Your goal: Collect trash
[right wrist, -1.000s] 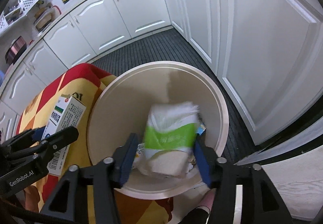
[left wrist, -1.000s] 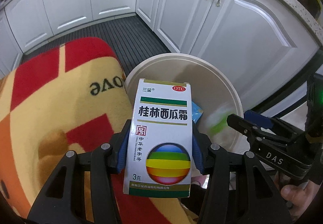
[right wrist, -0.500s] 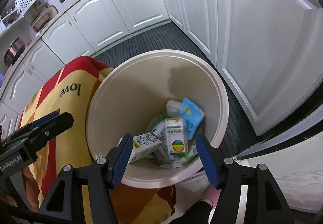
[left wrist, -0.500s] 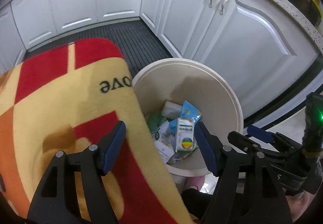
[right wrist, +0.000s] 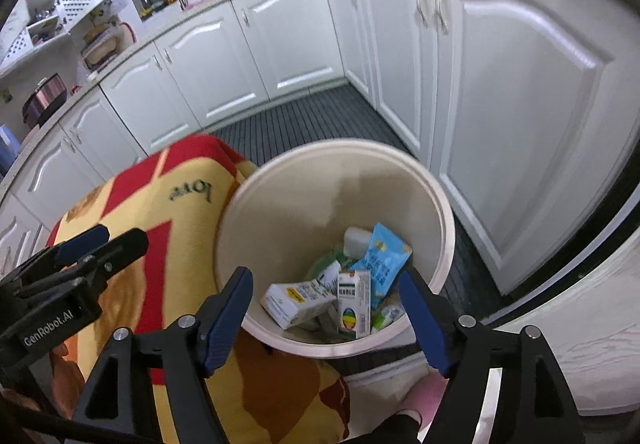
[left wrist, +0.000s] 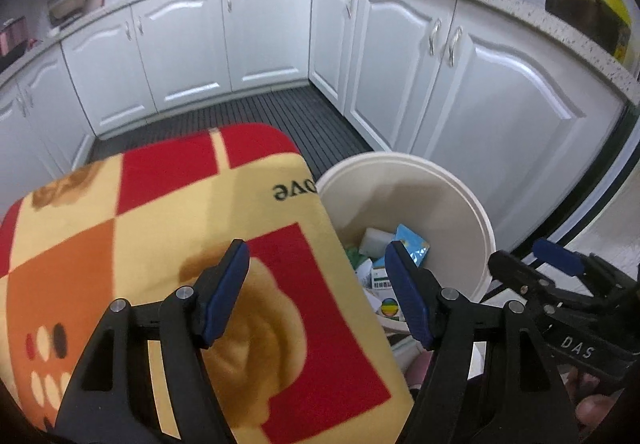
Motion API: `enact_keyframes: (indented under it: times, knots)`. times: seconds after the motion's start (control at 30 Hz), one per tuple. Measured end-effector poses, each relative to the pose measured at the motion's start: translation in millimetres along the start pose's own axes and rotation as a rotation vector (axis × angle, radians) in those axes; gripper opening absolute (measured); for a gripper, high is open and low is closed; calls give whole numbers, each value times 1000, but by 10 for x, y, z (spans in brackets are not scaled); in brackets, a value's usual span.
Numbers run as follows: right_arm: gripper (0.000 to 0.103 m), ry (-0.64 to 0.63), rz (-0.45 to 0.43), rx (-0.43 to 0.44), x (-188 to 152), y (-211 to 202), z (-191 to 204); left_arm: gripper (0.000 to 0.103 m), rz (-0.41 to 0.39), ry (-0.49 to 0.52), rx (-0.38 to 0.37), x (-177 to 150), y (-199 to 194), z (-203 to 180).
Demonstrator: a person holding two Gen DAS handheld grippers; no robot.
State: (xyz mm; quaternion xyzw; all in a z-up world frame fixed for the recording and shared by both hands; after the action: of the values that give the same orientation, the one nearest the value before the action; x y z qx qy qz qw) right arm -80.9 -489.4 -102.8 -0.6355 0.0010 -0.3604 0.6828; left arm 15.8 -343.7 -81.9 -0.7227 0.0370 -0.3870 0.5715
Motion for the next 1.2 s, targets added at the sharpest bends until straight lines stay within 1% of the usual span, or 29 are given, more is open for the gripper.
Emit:
enact_keyframes:
  times: [0.1, 0.27, 0.3, 0.4, 0.47, 0.53, 0.67, 0.8, 1.0, 1.2]
  knots:
    - [76, -7, -47, -20, -10, -177, 79, 70, -38, 1, 2, -51, -200, 47]
    - [77, -40, -139, -61, -62, -513, 270, 70, -127, -11, 5, -134, -544, 102]
    - [78, -49, -162, -75, -77, -584, 310, 70, -146, -11, 6, -152, -618, 109]
    - [86, -64, -231, -101, -130, -790, 413, 70, -205, -10, 12, -201, -827, 117]
    - [88, -70, -273, -109, -162, -916, 458, 70, -237, -14, 21, -230, -939, 125]
    - [89, -74, -306, -112, -183, -1033, 508, 70, -257, -18, 15, -271, -1024, 135]
    - [90, -76, -345, -100, -239, -1195, 579, 70, -296, -23, -1, -324, -1166, 149]
    - [91, -81, -385, -112, -265, -1314, 647, 70, -319, -35, -8, -360, -1258, 171]
    - [95, -80, -436, -115, -310, -1449, 720, 70, -353, -51, -17, -406, -1382, 217]
    - [96, -89, -448, -124, -322, -1497, 751, 70, -368, -50, -11, -421, -1412, 224]
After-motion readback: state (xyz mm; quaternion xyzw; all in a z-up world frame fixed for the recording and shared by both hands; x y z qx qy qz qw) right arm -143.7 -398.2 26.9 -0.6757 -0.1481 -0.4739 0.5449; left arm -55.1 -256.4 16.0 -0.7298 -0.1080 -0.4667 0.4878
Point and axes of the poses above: each gripper's, at about its wrist camera, not at the fingertips, and y roughly the way its jaws point, z to its left, x to its top, the point moved 4 cm from there along y, roughly the way its jaws point, and after that the axes turned 11 degrees about z, right-handed, at the moved point
